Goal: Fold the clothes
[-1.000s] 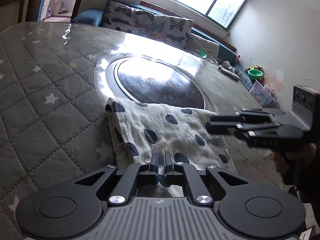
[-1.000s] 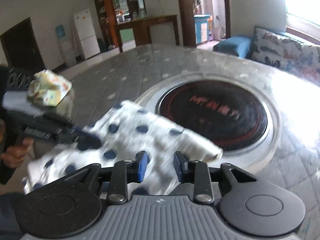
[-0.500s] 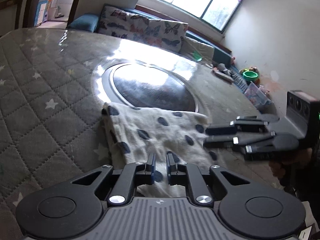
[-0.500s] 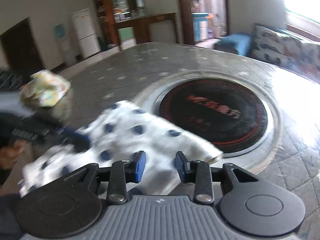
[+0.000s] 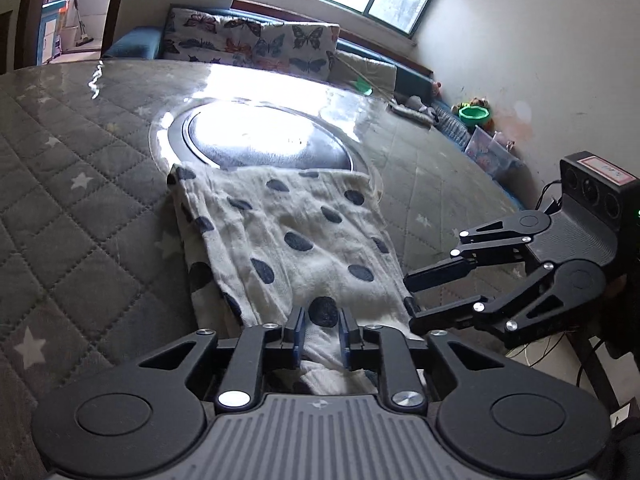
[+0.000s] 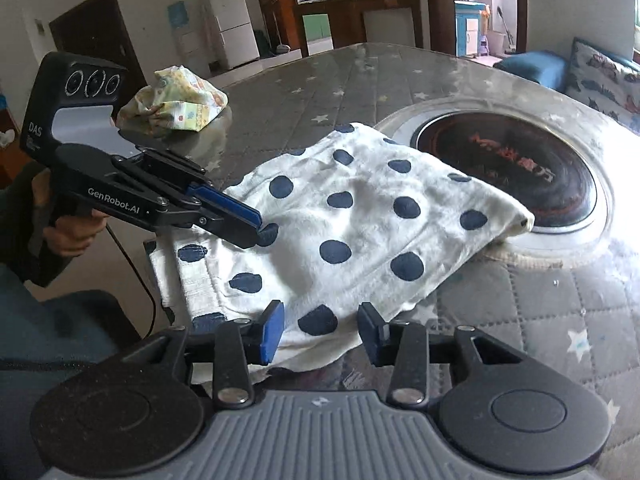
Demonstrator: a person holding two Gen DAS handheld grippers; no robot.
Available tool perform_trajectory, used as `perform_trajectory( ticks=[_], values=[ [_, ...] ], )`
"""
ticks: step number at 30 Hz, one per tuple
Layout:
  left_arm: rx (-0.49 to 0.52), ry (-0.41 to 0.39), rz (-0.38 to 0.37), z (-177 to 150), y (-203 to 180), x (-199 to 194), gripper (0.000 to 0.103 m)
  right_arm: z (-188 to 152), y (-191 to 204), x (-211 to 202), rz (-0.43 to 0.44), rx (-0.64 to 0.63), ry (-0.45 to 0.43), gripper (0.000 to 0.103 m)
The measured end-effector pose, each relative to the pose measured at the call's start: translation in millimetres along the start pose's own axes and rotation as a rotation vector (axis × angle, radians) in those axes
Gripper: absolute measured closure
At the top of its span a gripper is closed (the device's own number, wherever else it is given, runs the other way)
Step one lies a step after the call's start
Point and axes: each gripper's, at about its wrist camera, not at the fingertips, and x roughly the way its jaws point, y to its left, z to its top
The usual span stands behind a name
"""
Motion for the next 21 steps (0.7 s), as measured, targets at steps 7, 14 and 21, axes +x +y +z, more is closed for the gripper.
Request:
perform_trajectory(
  ticks=[7,14,21],
  values=[
    [0.042,-0.029,-0.010,2,-21,-13,0.066,27,-30,-13,-0.078,0.029,-0.083,0.050],
    [-0.060,-0.020,0.064,-5,-7,-21,0.058,55,-88,5,-0.168,0.116,-0.123,0.046],
    [-0.158,0.002,0.064,-14,7,-29,0.036,70,-133,45,-0.156,0.211,-0.090,0.045]
  ],
)
